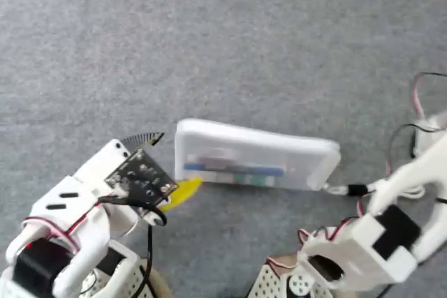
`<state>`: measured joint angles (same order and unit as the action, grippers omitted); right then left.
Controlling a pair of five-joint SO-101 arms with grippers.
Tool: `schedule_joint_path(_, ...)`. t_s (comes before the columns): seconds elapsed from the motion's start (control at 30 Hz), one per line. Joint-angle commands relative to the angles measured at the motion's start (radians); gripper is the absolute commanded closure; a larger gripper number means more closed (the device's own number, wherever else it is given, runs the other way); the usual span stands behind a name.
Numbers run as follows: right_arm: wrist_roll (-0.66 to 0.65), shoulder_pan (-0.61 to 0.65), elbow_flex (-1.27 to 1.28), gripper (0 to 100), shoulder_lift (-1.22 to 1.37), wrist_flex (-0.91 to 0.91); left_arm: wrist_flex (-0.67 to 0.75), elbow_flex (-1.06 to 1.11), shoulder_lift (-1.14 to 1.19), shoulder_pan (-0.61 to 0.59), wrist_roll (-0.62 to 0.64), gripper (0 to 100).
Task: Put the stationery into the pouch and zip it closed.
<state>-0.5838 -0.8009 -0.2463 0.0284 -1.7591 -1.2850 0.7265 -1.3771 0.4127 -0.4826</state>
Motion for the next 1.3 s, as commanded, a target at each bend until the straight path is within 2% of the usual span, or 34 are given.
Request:
schedule_joint_path(0.0, 0.058, 0.138, -0.022, 76.6, -0.094, 0.000, 0.057, -0.053, 0.046, -0.016, 0.003, 61)
schedule_joint_path(0.2, 0.150, 0.308, -0.022, 77.0, -0.219, -0.002, 0.074, -0.053, 0.072, -0.022, 0.003, 61)
schedule_joint_path(0.4, 0.250, 0.311, -0.012, 78.6, -0.412, -0.006, 0.098, -0.064, 0.077, -0.142, 0.003, 62)
schedule_joint_path(0.47, 0.250, 0.311, 0.015, 83.2, -0.487, -0.006, 0.095, -0.077, 0.077, -0.188, 0.005, 65)
schedule_joint_path(0.6, 0.255, 0.318, 0.124, 93.7, -0.624, 0.000, 0.089, -0.073, 0.069, -0.272, 0.006, 82)
schedule_joint_path(0.67, 0.255, 0.321, 0.202, 98.4, -0.670, 0.000, 0.040, -0.081, 0.068, -0.303, 0.034, 90)
schedule_joint_path(0.77, 0.247, 0.311, 0.328, 98.5, -0.728, 0.000, -0.031, -0.084, 0.064, -0.354, 0.133, 98)
schedule_joint_path(0.93, 0.245, 0.267, 0.573, 98.7, -0.858, 0.052, -0.129, -0.025, -0.009, -0.455, 0.230, 96)
schedule_joint_path(1.1, 0.215, 0.186, 0.931, 98.6, -1.106, 0.244, -0.229, 0.139, -0.226, -0.463, 0.227, 96)
schedule_joint_path(1.2, 0.130, 0.150, 1.147, 98.6, -1.288, 0.385, -0.232, 0.269, -0.423, -0.463, 0.226, 96)
schedule_joint_path(1.27, 0.118, 0.137, 1.264, 98.5, -1.389, 0.454, -0.230, 0.355, -0.462, -0.464, 0.196, 96)
